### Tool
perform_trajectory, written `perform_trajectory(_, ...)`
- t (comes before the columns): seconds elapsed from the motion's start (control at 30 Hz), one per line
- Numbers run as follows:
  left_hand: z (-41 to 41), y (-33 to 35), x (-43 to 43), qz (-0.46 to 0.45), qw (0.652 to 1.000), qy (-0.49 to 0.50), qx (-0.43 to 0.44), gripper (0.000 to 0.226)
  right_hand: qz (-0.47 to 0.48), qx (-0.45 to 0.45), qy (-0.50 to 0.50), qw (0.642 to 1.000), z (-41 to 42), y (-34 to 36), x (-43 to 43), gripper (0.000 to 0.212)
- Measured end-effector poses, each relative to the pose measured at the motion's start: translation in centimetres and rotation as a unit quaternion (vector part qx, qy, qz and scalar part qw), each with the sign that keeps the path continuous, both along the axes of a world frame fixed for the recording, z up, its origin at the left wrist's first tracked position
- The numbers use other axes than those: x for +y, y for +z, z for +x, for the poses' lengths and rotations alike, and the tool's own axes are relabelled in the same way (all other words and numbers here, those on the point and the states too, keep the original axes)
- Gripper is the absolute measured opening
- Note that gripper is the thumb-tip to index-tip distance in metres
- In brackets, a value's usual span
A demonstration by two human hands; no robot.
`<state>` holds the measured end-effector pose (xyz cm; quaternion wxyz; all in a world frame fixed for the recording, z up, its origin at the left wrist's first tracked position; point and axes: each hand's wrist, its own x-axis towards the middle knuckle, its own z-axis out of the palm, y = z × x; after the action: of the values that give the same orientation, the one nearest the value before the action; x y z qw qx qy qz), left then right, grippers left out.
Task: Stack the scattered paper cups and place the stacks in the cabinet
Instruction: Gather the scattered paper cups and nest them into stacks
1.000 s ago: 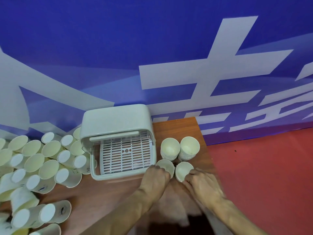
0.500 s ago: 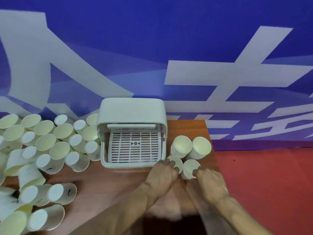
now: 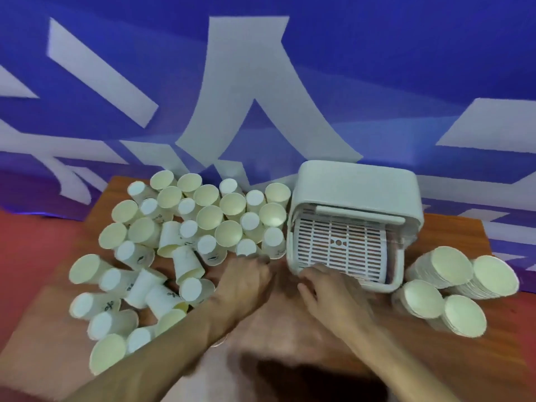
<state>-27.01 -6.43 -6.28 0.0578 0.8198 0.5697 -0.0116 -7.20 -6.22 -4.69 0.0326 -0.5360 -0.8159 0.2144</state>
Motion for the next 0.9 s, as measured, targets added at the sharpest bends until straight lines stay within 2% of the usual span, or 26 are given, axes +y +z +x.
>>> perform_trajectory(0.1,-5.0,-0.9,0.4,-0.022,0.996,0.071,0.047,0.023,-0.001,0.015,0.026,1.000,-4.4,-1.3,1.6,0.030)
perform_trajectory(0.2,-7.4,-2.5,1.4,-0.039,0.993,0.098,0.051,0.031,0.014,-0.015,0.042,0.999,-7.4,-3.2,4.2,0.033)
perform_trajectory(0.37,-6.9,-5.3,3.7,-0.044,0.993,0.089,0.063,0.069,0.025,-0.096,0.045,0.994,-9.7,-5.6,6.9,0.033)
perform_trajectory(0.53,-6.4,-6.7,4.4,-0.037,0.994,0.054,0.088,0.058,0.012,-0.148,0.054,0.987,-9.7,-7.3,6.9,0.030)
perform_trajectory(0.67,-6.9,-7.6,4.9,-0.050,0.992,0.051,0.100,0.061,0.038,-0.135,0.057,0.988,-9.6,-7.3,6.3,0.022)
perform_trajectory(0.8,-6.9,-8.1,5.0,-0.058,0.994,0.071,0.053,0.056,0.059,-0.097,0.067,0.991,-9.0,-7.5,5.4,0.014)
perform_trajectory(0.9,-6.6,-7.7,4.3,-0.082,0.993,0.077,0.047,0.061,0.059,-0.077,0.069,0.993,-8.5,-7.7,4.3,0.018)
